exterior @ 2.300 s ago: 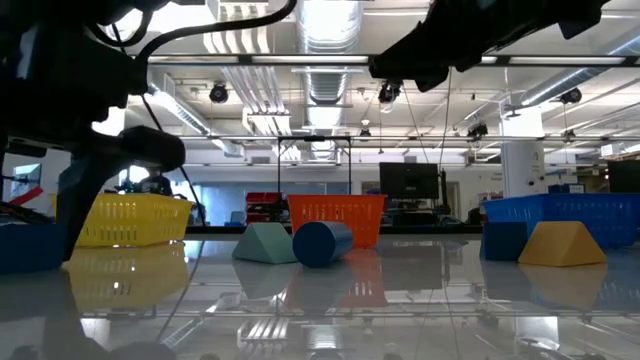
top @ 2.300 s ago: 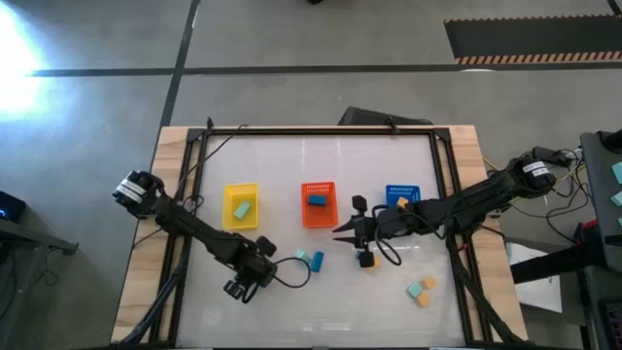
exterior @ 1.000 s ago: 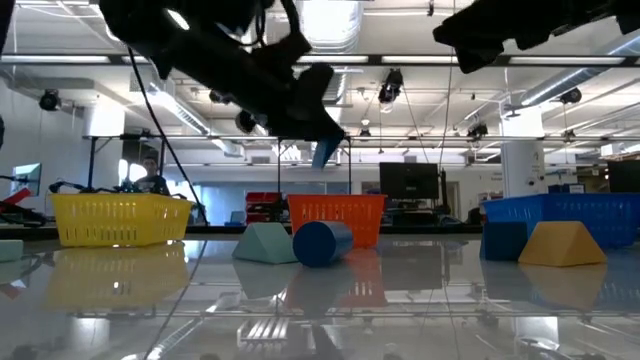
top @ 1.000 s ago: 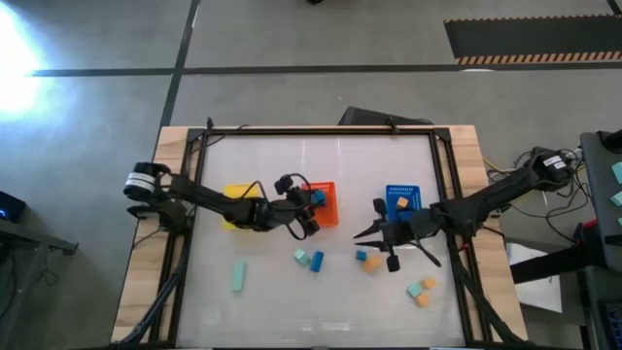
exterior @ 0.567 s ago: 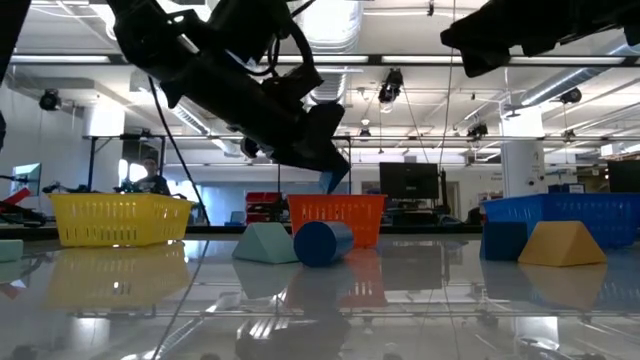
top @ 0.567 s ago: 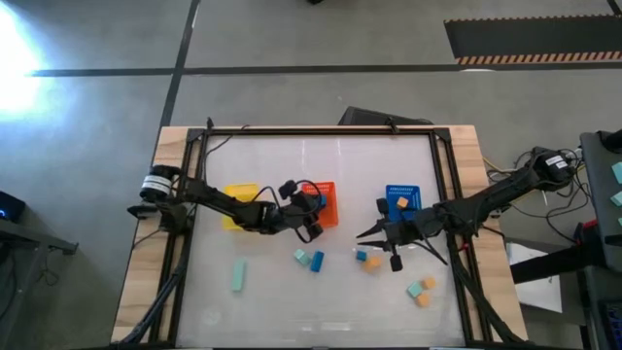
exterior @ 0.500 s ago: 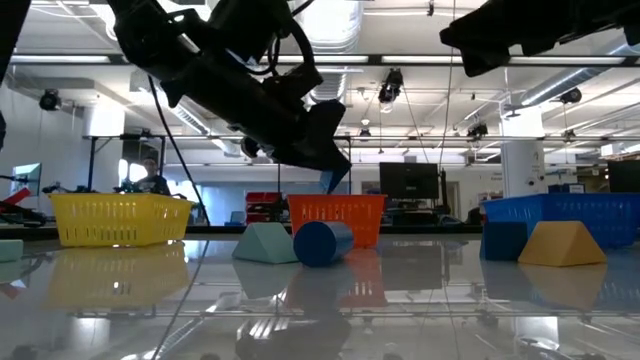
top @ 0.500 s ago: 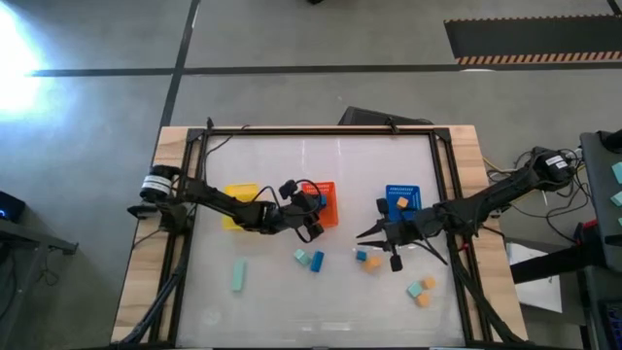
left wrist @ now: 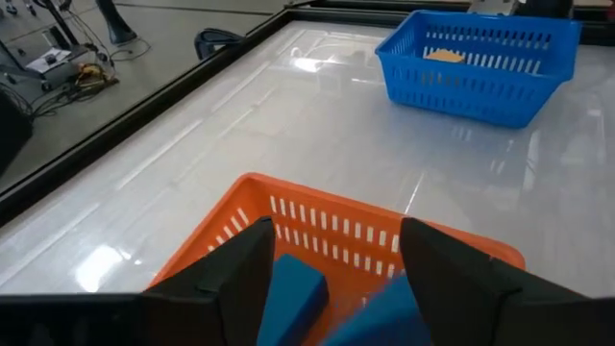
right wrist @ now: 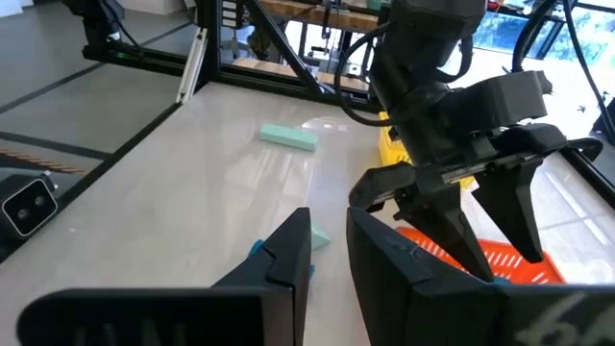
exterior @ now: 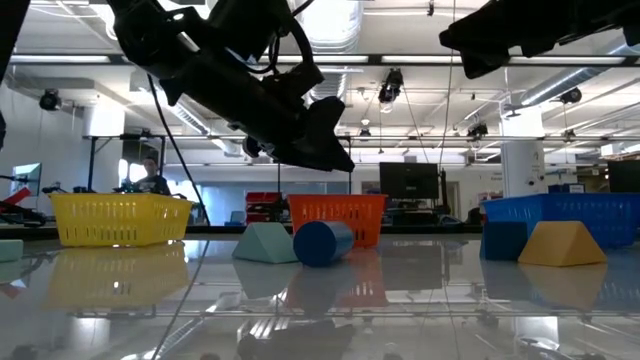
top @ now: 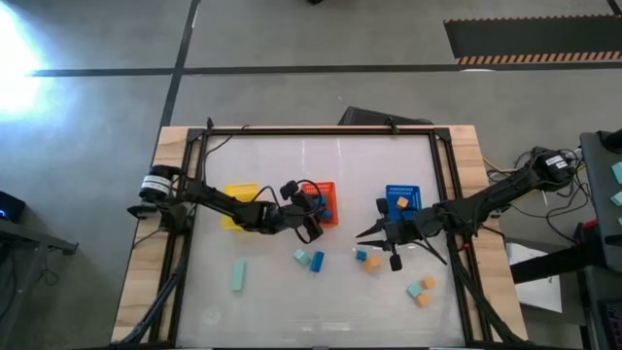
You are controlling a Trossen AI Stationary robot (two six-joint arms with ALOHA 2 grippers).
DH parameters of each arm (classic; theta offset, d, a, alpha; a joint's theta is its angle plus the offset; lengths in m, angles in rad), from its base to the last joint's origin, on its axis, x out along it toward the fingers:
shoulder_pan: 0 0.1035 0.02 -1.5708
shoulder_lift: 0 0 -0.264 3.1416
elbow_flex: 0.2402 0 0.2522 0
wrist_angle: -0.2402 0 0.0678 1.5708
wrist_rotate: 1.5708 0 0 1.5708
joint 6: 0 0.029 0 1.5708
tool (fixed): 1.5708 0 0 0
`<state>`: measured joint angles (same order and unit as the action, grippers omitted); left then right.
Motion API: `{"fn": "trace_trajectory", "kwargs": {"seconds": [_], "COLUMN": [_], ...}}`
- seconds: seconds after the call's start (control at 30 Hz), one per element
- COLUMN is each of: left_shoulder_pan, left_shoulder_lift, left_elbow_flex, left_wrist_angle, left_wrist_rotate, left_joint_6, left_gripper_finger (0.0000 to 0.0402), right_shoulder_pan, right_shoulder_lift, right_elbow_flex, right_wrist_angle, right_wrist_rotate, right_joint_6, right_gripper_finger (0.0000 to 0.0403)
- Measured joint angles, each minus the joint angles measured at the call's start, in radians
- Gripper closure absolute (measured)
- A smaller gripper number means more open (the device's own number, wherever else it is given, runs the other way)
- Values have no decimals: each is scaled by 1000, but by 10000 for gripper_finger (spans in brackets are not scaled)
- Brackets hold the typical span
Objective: Sort & place blocks by color
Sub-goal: Put the yellow block into the blue bin
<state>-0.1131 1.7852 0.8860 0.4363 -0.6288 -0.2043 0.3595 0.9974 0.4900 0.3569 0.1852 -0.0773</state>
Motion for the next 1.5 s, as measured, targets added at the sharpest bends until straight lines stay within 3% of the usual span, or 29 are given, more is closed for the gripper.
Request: {"fn": "trace_trajectory", "kwargs": {"seconds": [0.27,0.43,0.53,0.97,1.23,1.5], "left_shoulder_pan": [-21,-62,-82,-97,-97,-97], "left_shoulder_lift": [-78,-193,-266,-535,-636,-674], "left_elbow_flex": [-4,-9,-12,-102,-208,-256], "left_wrist_angle": [-25,-78,-92,-120,-97,-71], "left_wrist_rotate": [79,82,82,81,78,78], "left_joint_6": [44,181,287,527,525,510], "left_gripper_finger": [180,180,180,180,180,180], "right_shoulder_pan": [0,0,0,1,9,27], "right_shoulder_lift": [0,0,2,36,141,310], "right_elbow_flex": [0,10,34,249,377,573], "right_wrist_angle": [0,-15,-35,-497,-746,-1025], "right_wrist_rotate": [13,132,129,129,54,-55], "right_joint_6": [32,91,103,307,475,429], "right_gripper_finger": [344,344,344,344,344,344]}}
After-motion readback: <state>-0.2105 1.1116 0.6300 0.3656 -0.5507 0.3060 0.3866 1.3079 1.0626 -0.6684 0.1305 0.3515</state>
